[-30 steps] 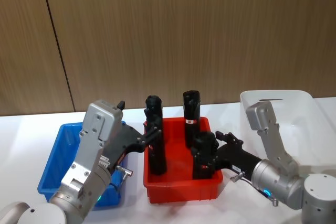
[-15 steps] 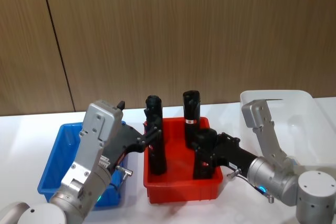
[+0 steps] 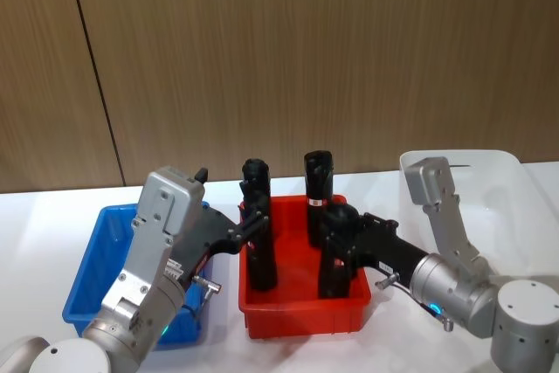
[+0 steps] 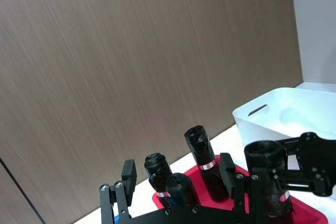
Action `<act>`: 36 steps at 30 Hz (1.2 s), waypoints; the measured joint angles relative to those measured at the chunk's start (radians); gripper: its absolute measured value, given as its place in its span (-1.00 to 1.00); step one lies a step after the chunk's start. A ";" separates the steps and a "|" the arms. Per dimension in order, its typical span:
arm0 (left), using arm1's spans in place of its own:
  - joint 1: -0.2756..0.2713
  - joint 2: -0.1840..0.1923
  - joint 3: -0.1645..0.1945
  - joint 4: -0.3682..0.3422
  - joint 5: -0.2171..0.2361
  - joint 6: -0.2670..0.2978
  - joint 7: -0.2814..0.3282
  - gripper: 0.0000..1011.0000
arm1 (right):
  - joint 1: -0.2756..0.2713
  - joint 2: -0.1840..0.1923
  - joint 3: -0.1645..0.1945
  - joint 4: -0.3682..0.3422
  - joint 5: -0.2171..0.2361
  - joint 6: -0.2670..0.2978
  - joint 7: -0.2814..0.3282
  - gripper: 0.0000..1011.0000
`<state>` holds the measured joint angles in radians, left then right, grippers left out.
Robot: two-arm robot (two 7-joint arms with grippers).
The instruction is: Pick the cotton swabs from the blue box and place them into the white box.
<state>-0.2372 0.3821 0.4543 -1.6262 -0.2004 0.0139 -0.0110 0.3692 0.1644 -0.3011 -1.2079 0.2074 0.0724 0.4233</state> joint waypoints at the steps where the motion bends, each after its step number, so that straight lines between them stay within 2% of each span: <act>1: 0.000 0.000 0.000 0.000 0.000 0.000 0.000 0.98 | -0.001 0.000 0.000 -0.004 0.002 0.001 -0.001 -0.08; 11: 0.000 0.000 0.000 0.000 0.000 0.000 0.000 0.98 | -0.018 0.017 0.012 -0.113 0.032 0.012 -0.015 -0.19; 20: 0.000 0.000 0.000 0.000 0.000 0.000 0.000 0.98 | -0.023 0.041 0.038 -0.213 0.040 0.021 -0.057 -0.27; 28: 0.000 0.000 0.000 0.000 0.000 0.000 0.000 0.98 | -0.020 0.072 0.071 -0.270 0.019 0.028 -0.114 -0.28; 36: 0.000 0.000 0.000 0.000 0.000 0.000 0.000 0.98 | -0.007 0.096 0.099 -0.280 -0.008 0.031 -0.164 -0.28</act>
<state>-0.2372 0.3821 0.4542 -1.6262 -0.2004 0.0138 -0.0109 0.3618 0.2605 -0.2021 -1.4882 0.1995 0.1035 0.2592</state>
